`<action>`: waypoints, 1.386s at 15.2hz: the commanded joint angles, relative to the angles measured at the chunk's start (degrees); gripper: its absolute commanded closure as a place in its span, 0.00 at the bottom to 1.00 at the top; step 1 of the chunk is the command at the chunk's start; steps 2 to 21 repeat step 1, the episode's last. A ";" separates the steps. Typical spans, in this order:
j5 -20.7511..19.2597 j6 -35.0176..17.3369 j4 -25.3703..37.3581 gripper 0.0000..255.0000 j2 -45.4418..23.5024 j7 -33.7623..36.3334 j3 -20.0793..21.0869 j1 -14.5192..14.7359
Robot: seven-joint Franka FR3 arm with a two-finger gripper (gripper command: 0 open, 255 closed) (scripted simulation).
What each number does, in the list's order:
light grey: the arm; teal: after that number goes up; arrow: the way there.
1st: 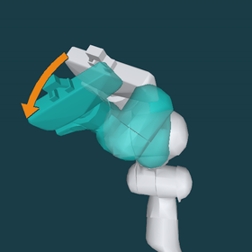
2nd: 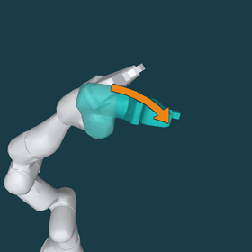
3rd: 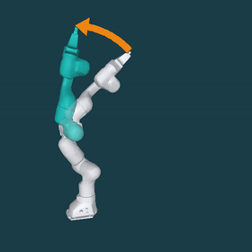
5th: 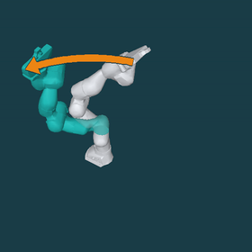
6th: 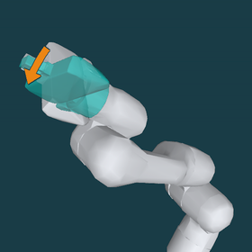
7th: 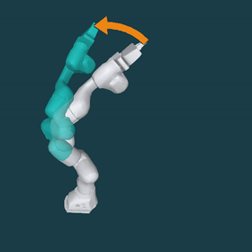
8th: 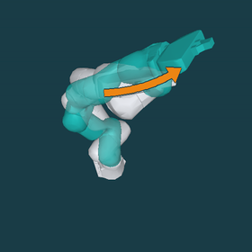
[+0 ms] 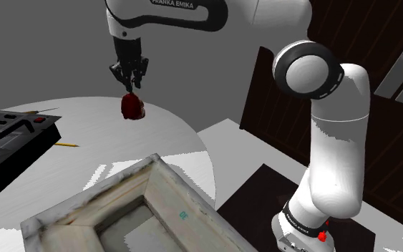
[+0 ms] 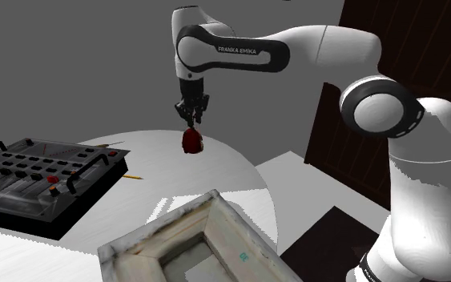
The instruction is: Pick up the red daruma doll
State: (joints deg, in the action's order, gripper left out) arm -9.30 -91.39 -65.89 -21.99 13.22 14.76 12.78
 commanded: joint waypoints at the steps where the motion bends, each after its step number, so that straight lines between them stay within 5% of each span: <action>1: -0.08 0.62 0.90 1.00 -0.30 0.02 0.01 0.14; 21: -0.08 0.62 0.90 1.00 -0.30 0.02 0.01 0.14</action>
